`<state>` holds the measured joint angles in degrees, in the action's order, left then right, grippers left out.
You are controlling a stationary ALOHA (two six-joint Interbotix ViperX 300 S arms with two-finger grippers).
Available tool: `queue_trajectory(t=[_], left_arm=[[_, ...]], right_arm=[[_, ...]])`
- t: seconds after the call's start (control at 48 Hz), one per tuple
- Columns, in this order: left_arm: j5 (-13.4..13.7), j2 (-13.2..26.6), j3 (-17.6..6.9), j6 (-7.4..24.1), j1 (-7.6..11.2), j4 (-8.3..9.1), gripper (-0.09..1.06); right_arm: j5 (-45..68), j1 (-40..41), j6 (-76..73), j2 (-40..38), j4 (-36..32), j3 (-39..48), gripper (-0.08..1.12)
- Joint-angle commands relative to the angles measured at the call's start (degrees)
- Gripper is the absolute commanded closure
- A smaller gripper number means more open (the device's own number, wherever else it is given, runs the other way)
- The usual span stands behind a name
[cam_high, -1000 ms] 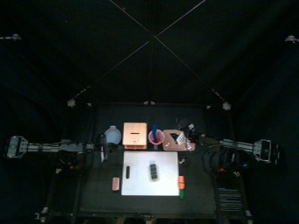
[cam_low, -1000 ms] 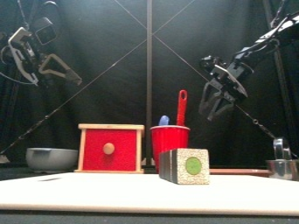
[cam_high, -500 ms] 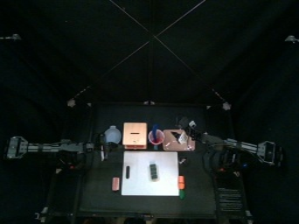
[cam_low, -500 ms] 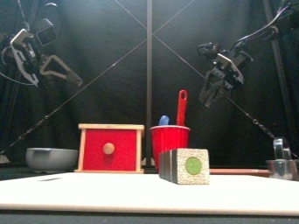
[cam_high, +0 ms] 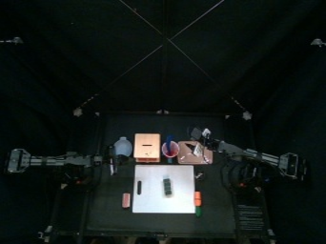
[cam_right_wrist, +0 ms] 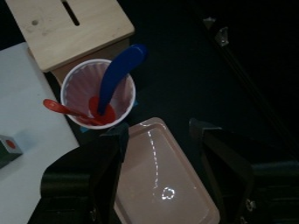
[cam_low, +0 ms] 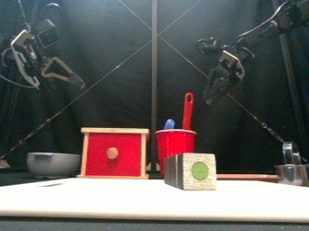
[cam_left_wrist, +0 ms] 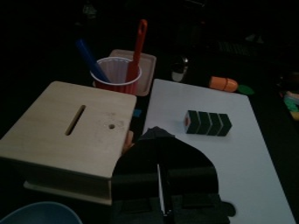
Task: Place sushi on board then cut the sushi with the knife then place the pieces on the plate
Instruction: Pick knife at handle with right hand
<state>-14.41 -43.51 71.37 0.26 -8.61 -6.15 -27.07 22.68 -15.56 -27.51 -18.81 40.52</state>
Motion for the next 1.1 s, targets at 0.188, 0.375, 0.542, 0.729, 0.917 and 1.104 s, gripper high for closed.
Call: queue_trajectory(t=[0.188, 0.375, 0.542, 0.729, 0.917, 1.104], left_arm=[[-0.53, 0.09, -1.49, 0.09, -0.18, 0.09, 0.99], [-0.53, 0.09, -1.41, 0.09, -0.18, 0.00, 0.99], [-0.44, 0.09, -1.41, 0.09, -0.35, 0.09, 0.99], [-0.53, 0.09, -1.41, 0.00, -0.53, 0.00, 0.99], [-0.53, 0.09, -1.41, 0.00, -0.53, 0.00, 0.99], [-0.53, 0.09, -1.49, 0.00, -0.53, 0.00, 0.99]], right_arm=[[-2.02, 1.58, 13.36, -0.09, 11.51, -4.66, 0.14], [-5.10, 2.55, 24.08, 0.18, 20.65, -7.38, 0.14], [-8.44, 3.52, 31.99, 1.76, 28.13, -9.93, 0.14], [-11.07, 3.87, 38.76, 5.01, 33.93, -13.18, 0.14], [-14.41, 3.25, 41.66, 7.65, 35.86, -17.14, 0.14], [-20.48, 2.29, 42.28, 10.37, 35.68, -22.41, 0.14]])
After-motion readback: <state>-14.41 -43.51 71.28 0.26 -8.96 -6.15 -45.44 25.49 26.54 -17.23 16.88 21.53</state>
